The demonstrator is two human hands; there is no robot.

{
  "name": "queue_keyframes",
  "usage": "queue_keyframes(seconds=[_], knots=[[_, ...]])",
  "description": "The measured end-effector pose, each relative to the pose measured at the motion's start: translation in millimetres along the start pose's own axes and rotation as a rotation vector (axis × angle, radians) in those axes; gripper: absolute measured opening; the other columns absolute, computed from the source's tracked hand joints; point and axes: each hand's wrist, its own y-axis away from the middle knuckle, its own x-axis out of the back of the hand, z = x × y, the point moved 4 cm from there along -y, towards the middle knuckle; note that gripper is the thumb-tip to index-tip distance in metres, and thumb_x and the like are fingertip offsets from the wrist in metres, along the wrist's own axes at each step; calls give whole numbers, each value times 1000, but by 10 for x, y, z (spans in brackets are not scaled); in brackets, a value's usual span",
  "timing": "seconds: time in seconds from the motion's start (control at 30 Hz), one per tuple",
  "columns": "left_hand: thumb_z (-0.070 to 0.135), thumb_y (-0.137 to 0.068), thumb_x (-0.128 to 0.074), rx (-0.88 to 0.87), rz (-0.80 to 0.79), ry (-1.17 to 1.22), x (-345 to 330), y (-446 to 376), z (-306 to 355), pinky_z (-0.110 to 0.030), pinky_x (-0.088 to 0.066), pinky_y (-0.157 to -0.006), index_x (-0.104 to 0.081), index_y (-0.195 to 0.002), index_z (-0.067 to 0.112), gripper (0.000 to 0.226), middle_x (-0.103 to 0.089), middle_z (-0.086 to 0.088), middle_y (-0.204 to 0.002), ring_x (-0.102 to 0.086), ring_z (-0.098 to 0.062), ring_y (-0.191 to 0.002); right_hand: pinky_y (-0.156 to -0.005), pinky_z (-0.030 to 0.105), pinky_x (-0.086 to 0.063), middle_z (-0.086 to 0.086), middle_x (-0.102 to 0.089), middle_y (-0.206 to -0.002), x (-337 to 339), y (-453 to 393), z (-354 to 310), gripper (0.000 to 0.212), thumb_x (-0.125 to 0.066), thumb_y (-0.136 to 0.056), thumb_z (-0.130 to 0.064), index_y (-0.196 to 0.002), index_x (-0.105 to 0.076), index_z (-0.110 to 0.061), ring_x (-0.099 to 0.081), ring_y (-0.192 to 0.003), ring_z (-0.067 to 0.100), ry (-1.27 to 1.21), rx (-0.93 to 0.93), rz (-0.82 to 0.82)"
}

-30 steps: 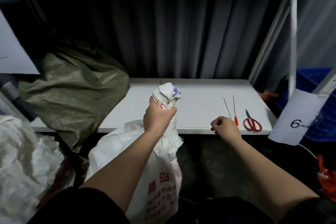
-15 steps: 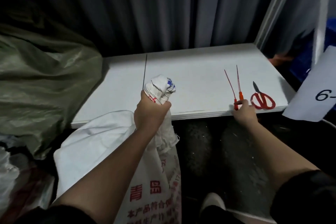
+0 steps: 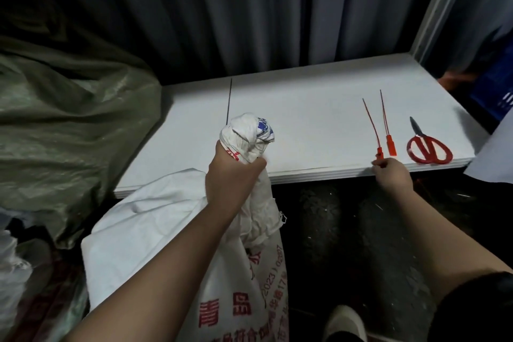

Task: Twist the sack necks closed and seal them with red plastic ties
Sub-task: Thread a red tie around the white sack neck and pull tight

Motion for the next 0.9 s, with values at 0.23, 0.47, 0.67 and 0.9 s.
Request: queue_keyframes(seconds=[0.23,0.47,0.67,0.9], knots=[[39,-56,-61,-32,16,25,259,112,68,-37,-51,-89,-52,-119,26,65,-67,6,-104,-62,-20,-98,-67,28,-44,8,-70,-90,201,547,-619,10,-68,-85,-20,-87,-70,-10,-61,-82,21,-142,270,48],[36,-67,-64,-108,80,-54,1049,324,101,-34,-50,-85,-57,-112,25,47,-68,2,-106,-62,-22,-99,-67,33,-53,10,-66,-67,309,1488,-1776,20,-74,-80,-18,-74,-66,-1,-60,-63,20,-474,341,-233],[37,-69,-69,-174,310,-101,2113,710,76,-36,-48,-87,-58,-115,25,50,-64,1,-113,-60,-26,-104,-46,19,-46,4,-52,-56,193,2764,-2769,22,-66,-87,-16,-69,-56,-10,-48,-44,11,-754,237,-569],[51,-60,-61,-293,433,-270,2817,973,-176,-45,-12,-118,-52,-131,23,77,-41,7,-146,-30,-15,-140,-42,18,-40,-1,-46,-50,-58,3608,-3226,25,-61,-87,-16,-64,-52,-13,-40,-42,11,-754,103,-749]])
